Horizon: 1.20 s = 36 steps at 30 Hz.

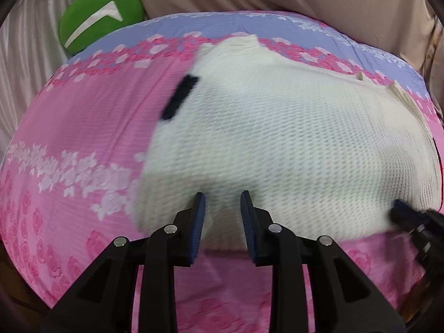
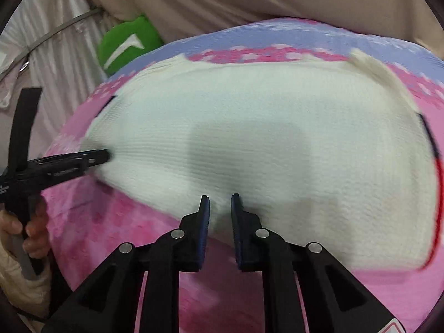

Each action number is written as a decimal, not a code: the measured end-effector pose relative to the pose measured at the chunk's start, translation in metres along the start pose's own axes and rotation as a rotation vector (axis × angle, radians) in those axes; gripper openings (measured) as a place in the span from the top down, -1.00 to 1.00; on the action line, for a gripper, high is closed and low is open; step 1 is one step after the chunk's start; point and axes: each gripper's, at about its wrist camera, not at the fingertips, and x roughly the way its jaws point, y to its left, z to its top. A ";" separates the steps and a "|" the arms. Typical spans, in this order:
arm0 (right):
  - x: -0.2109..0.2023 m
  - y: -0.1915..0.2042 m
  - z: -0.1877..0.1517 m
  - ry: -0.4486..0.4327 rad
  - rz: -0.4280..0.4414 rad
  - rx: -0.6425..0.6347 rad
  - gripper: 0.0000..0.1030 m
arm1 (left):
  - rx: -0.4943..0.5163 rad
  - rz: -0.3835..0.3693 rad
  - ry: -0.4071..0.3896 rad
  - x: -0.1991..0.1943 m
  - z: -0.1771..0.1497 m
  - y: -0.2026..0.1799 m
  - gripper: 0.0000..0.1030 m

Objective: Fold small clothes

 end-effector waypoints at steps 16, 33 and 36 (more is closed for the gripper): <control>-0.014 -0.065 0.025 -0.096 -0.181 0.140 0.59 | -0.022 0.009 -0.005 -0.004 -0.009 0.010 0.50; 0.002 -0.111 0.117 -0.191 -0.169 0.232 0.41 | -0.079 -0.010 -0.117 0.027 0.120 0.008 0.33; 0.022 -0.146 0.122 -0.158 -0.255 0.312 0.74 | -0.097 0.023 -0.054 0.067 0.128 0.014 0.26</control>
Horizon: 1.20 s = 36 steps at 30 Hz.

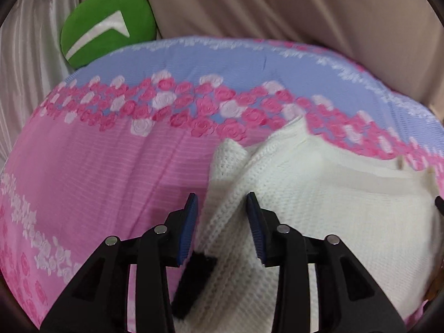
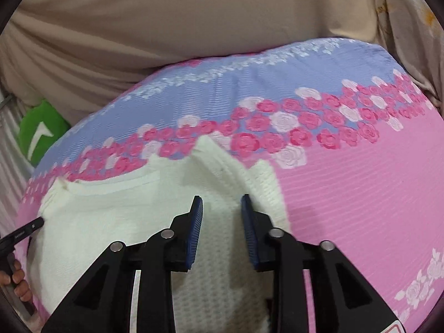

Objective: Fold small clothes

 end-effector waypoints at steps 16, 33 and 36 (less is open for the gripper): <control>-0.067 0.135 -0.085 0.011 0.339 -0.305 0.51 | -0.143 -0.135 -0.024 -0.072 -0.061 0.053 -0.20; -0.038 0.168 -0.146 0.082 0.341 -0.427 0.42 | -0.302 -0.312 0.070 -0.029 -0.073 0.054 0.28; -0.045 0.166 -0.147 0.074 0.344 -0.414 0.42 | -0.265 -0.312 0.023 -0.049 -0.066 0.041 0.55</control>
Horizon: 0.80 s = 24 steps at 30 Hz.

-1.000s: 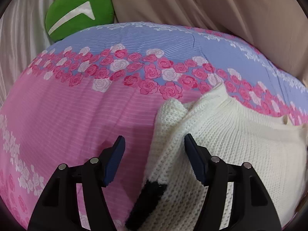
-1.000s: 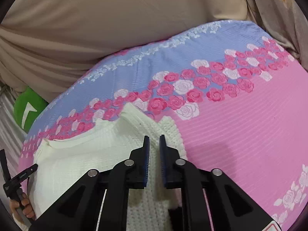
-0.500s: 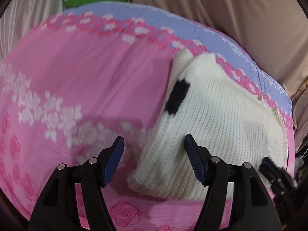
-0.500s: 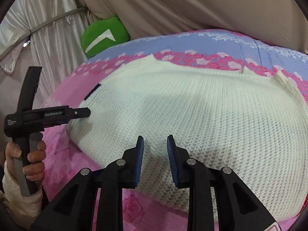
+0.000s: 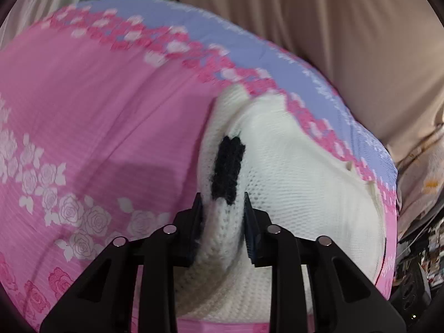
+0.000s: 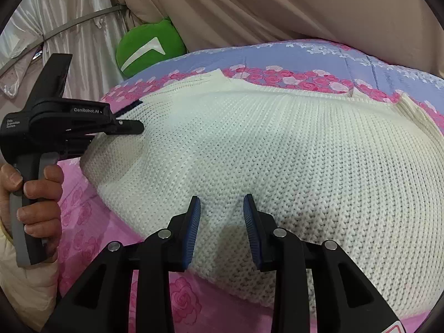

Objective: Fold small clothes

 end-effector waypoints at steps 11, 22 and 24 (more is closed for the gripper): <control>-0.085 -0.055 -0.028 -0.115 -0.022 0.163 0.25 | 0.385 -0.123 -0.153 -0.057 -0.027 -0.173 0.63; -0.155 -0.132 -0.089 -0.144 -0.176 0.369 0.19 | 0.620 -0.099 0.109 0.064 -0.121 -0.314 0.60; -0.160 -0.139 -0.095 -0.145 -0.190 0.381 0.19 | 0.635 -0.077 0.088 0.065 -0.129 -0.316 0.53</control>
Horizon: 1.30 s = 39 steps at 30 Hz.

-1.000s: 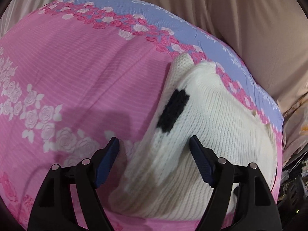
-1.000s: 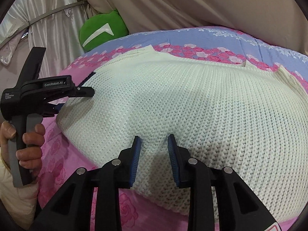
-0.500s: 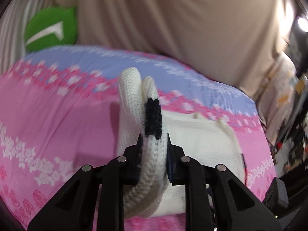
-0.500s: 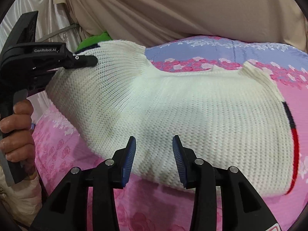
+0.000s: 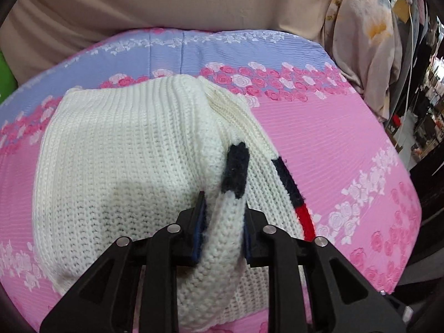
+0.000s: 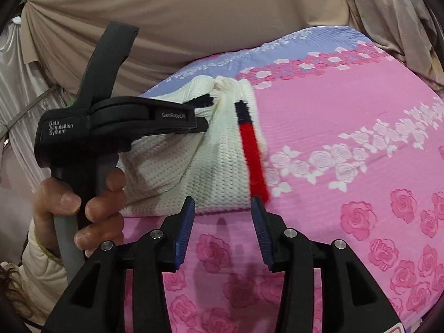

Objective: Fold small clothes

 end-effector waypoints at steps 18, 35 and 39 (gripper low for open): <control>0.063 0.049 0.063 0.062 0.261 -0.012 -0.47 | -0.279 0.238 -0.088 -0.107 -0.054 0.161 -0.22; 0.046 -0.033 0.049 0.057 0.194 0.169 0.34 | -0.184 0.099 0.051 -0.037 -0.057 0.111 -0.31; 0.013 -0.007 0.073 -0.078 0.099 0.039 -0.14 | -0.170 0.114 0.044 -0.039 -0.056 0.110 -0.32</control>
